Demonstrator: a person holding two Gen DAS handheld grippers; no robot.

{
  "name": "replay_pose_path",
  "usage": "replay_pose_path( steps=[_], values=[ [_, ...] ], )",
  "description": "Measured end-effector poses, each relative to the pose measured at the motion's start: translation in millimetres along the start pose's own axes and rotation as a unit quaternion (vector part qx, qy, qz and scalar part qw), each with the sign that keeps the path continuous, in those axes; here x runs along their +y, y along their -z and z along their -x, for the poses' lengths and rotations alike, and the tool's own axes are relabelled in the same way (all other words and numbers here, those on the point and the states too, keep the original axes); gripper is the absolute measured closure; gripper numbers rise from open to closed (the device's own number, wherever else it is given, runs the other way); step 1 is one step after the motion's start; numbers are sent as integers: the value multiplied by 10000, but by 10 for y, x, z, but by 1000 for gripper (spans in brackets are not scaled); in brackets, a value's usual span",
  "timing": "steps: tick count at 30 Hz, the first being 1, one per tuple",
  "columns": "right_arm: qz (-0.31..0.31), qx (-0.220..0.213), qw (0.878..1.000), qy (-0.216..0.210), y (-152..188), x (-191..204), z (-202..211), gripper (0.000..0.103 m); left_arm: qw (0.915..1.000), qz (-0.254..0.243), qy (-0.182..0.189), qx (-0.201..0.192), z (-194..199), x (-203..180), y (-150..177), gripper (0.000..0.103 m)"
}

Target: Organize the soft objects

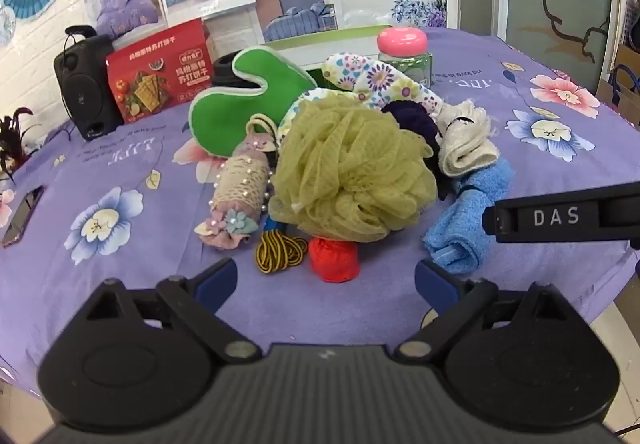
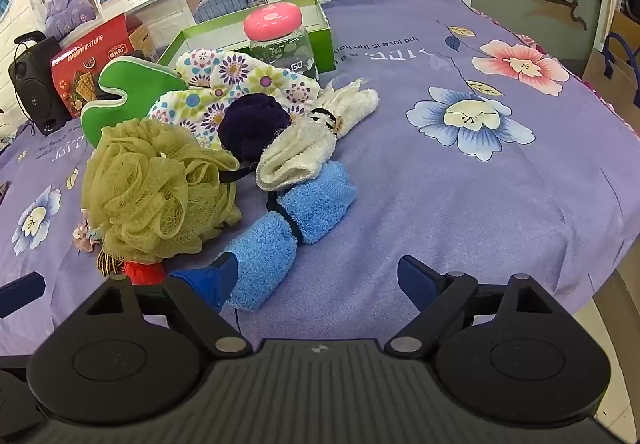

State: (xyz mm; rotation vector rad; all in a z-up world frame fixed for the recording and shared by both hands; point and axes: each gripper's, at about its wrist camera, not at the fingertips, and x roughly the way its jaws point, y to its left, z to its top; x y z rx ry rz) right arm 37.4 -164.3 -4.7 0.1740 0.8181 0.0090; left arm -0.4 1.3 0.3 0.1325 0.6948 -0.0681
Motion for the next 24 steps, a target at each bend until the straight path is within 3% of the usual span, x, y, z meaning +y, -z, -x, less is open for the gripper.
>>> replay_pose_path(
  steps=[9, 10, 24],
  values=[
    [43, -3, 10000, 4, -1, 34, 5, 29, 9998, -127, 145, -19, 36, 8, 51, 7],
    [58, 13, 10000, 3, -10, 34, 11, 29, 9999, -47, -44, 88, -38, 10, 3, 7],
    [56, 47, 10000, 27, 9, 29, -24, 29, 9998, -6, -7, 175, -63, 13, 11, 7]
  ],
)
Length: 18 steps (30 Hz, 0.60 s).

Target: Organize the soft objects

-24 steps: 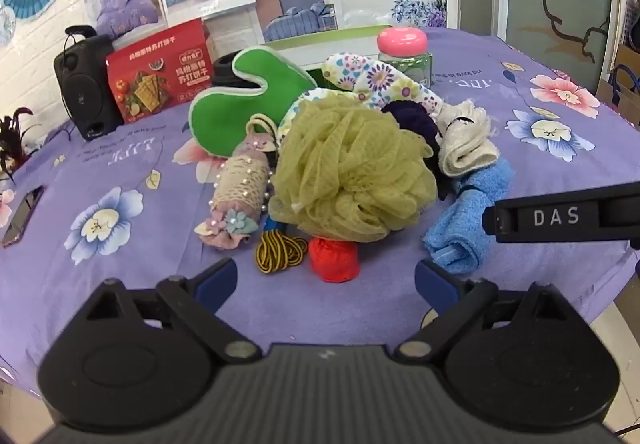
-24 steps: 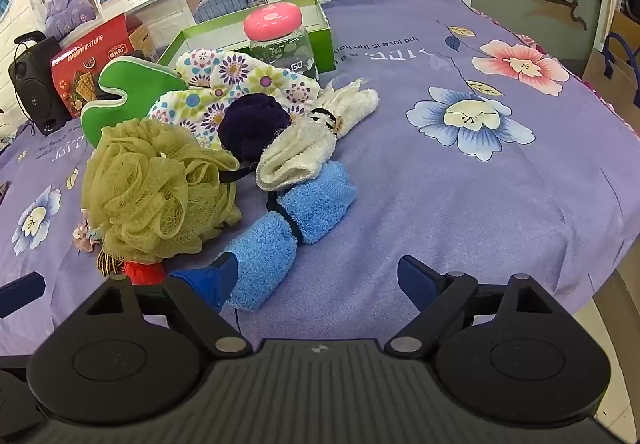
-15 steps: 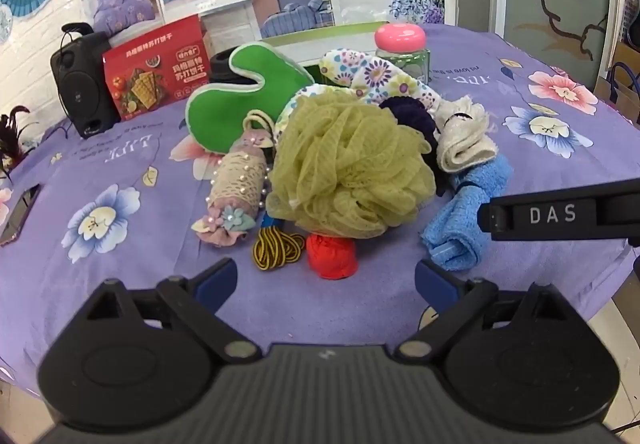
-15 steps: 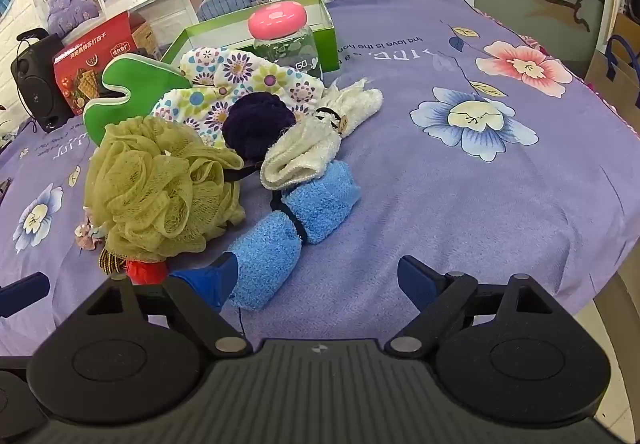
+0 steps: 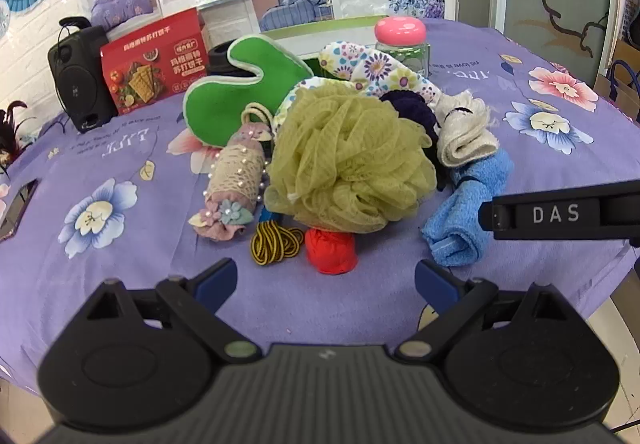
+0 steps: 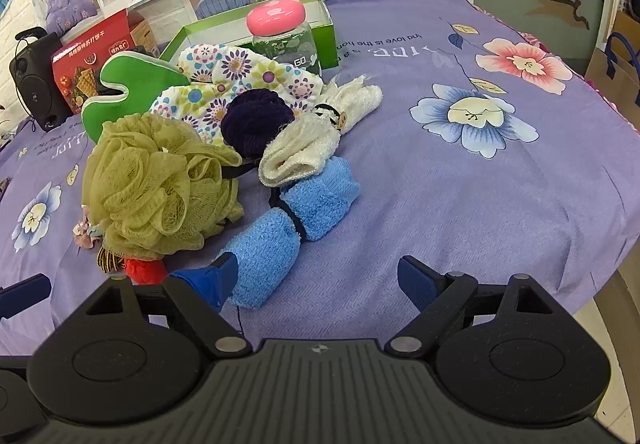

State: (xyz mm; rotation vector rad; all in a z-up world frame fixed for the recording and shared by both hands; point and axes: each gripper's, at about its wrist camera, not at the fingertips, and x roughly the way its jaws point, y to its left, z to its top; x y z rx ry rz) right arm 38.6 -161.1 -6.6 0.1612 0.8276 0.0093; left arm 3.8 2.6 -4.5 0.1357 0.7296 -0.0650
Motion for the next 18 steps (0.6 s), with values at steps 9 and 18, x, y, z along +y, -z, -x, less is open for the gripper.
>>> replay_pose_path(
  steps=[9, 18],
  values=[
    [-16, 7, 10000, -25, 12, -5, -6, 29, 10000, 18, 30, 59, -23, 11, 1, 7],
    [-61, -85, 9999, -62, -1, -15, 21, 29, 9999, 28, 21, 119, -52, 16, 0, 7]
  ],
)
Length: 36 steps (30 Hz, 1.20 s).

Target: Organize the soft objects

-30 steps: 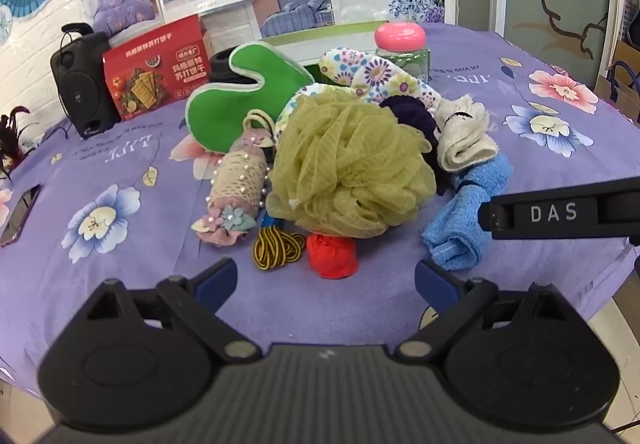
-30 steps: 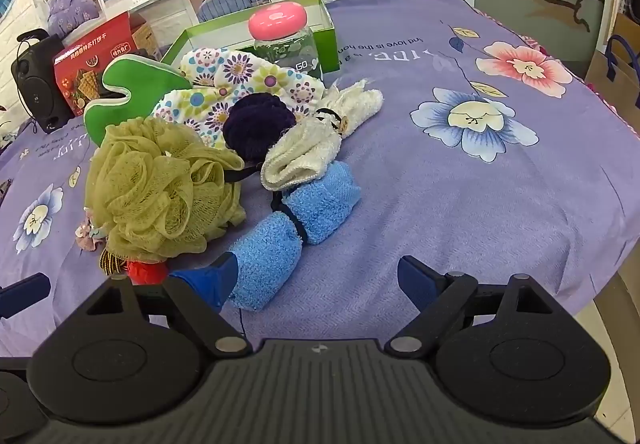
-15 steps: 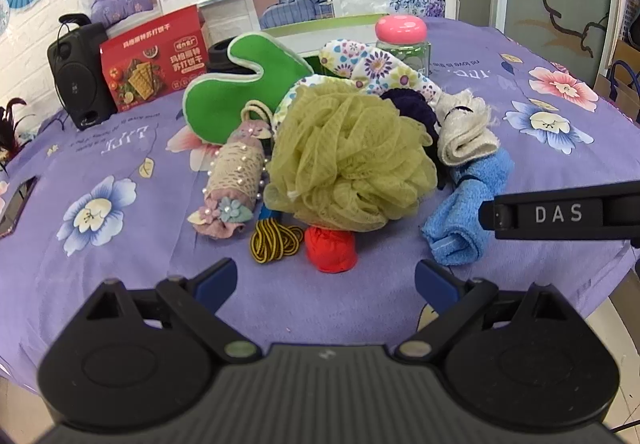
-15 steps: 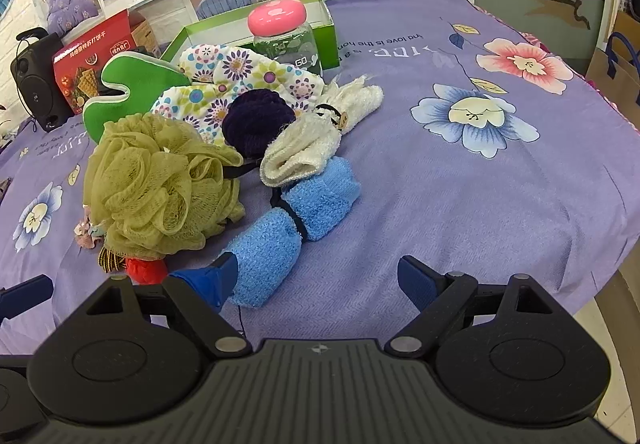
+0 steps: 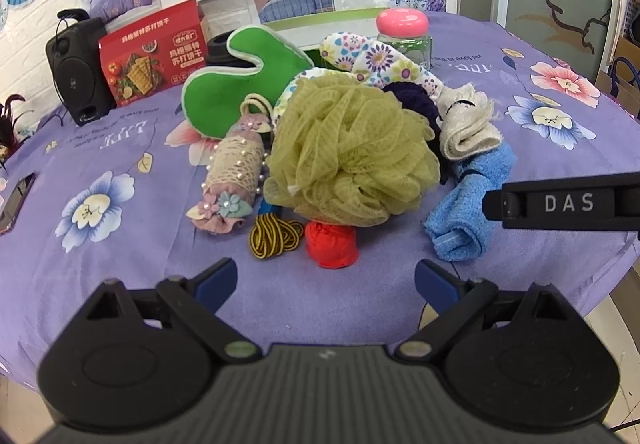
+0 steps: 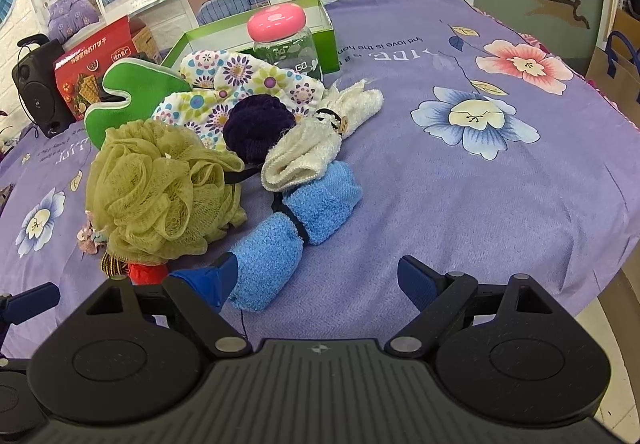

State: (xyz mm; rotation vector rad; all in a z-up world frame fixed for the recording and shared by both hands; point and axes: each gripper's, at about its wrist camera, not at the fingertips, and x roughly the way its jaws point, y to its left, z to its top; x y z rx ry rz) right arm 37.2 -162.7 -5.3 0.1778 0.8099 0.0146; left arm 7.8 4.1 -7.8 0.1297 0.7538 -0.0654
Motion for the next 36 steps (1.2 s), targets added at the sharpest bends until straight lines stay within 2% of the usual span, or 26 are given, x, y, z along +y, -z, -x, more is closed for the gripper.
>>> replay_pose_path(
  steps=[27, 29, 33, 36],
  values=[
    [-37, 41, 10000, -29, 4, 1, -23, 29, 10000, -3, 26, 38, -22, -3, 11, 7],
    [-67, -124, 9999, -50, -3, -12, 20, 29, 10000, -9, 26, 3, -15, 13, 4, 7],
    [-124, -854, 9959, -255, -38, -63, 248, 29, 9999, -41, 81, -143, 25, 128, 26, 7],
    [-74, -1200, 9923, -289, -68, -99, 347, 29, 9999, -62, 80, -6, -1, 256, 110, 7]
  ],
)
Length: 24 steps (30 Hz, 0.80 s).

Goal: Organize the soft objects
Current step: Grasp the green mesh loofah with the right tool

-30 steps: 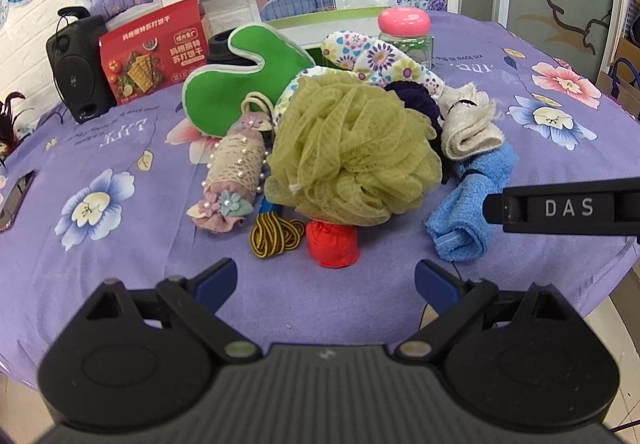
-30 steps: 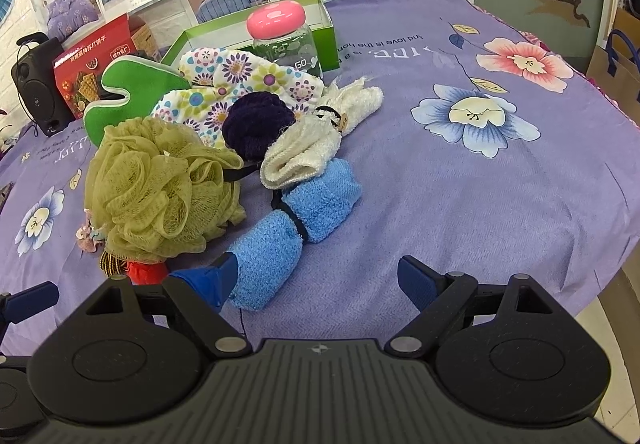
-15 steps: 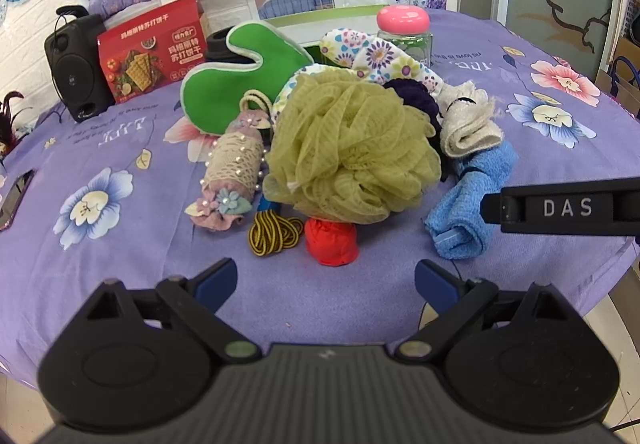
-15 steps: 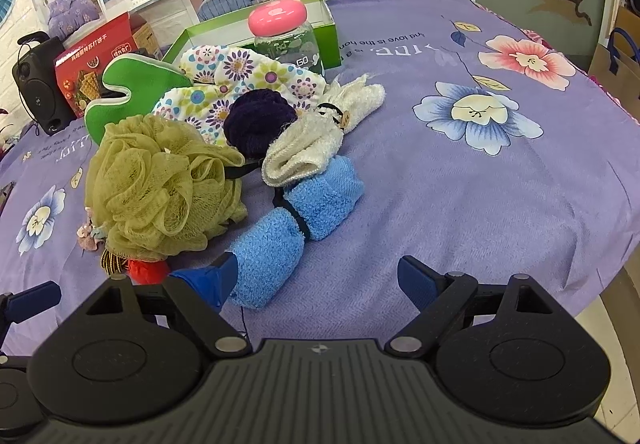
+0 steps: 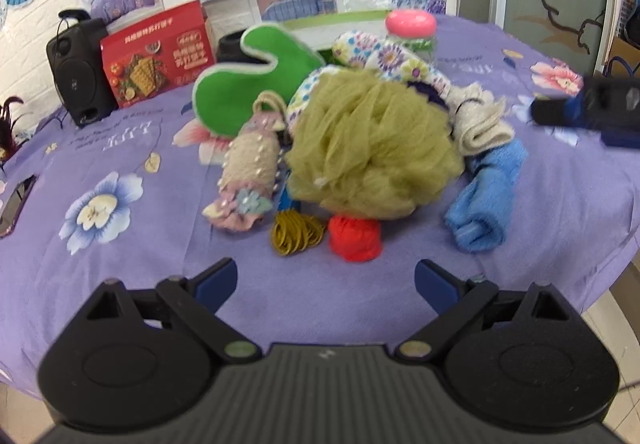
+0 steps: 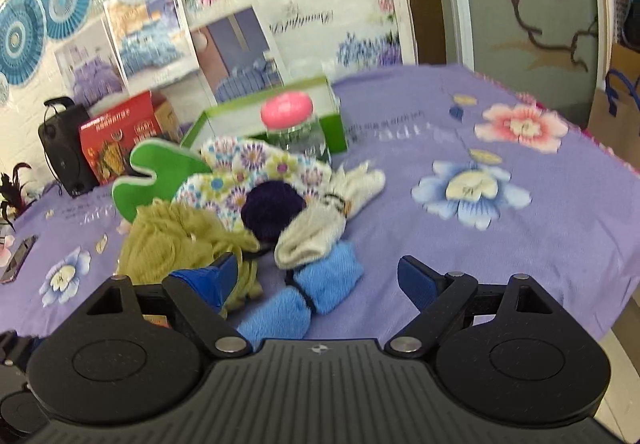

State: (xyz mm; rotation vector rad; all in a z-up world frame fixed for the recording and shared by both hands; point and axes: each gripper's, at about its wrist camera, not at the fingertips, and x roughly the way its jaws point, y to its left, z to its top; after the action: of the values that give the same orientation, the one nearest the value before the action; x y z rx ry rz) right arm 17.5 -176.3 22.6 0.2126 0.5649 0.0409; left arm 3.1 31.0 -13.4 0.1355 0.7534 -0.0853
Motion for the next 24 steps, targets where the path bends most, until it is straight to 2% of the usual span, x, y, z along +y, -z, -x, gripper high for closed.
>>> replay_pose_path(
  steps=[2, 5, 10, 14, 17, 20, 22, 24],
  values=[
    [159, -47, 9998, 69, -18, -11, -16, 29, 9999, 81, 69, 67, -13, 118, 94, 7],
    [308, 117, 9994, 97, 48, -45, -88, 29, 9997, 139, 47, 207, -92, 267, 185, 7],
    [276, 580, 9975, -296, 186, 12, -319, 29, 9982, 363, 208, 419, -341, 370, 78, 7],
    [398, 632, 9968, -284, 186, 141, -481, 29, 9981, 287, 218, 509, -456, 356, 33, 7],
    [437, 870, 9950, -229, 213, 178, -683, 29, 9976, 276, 254, 587, -526, 359, 6, 7],
    [609, 1136, 9917, 28, 303, 158, -860, 29, 9975, 304, 333, 547, -529, 354, -62, 7],
    [728, 1048, 9918, -9, 314, 110, -857, 29, 9980, 317, 355, 419, -491, 358, -124, 7],
    [746, 1017, 9919, 128, 253, 31, -864, 29, 9981, 361, 422, 261, -436, 367, -203, 7]
  ],
)
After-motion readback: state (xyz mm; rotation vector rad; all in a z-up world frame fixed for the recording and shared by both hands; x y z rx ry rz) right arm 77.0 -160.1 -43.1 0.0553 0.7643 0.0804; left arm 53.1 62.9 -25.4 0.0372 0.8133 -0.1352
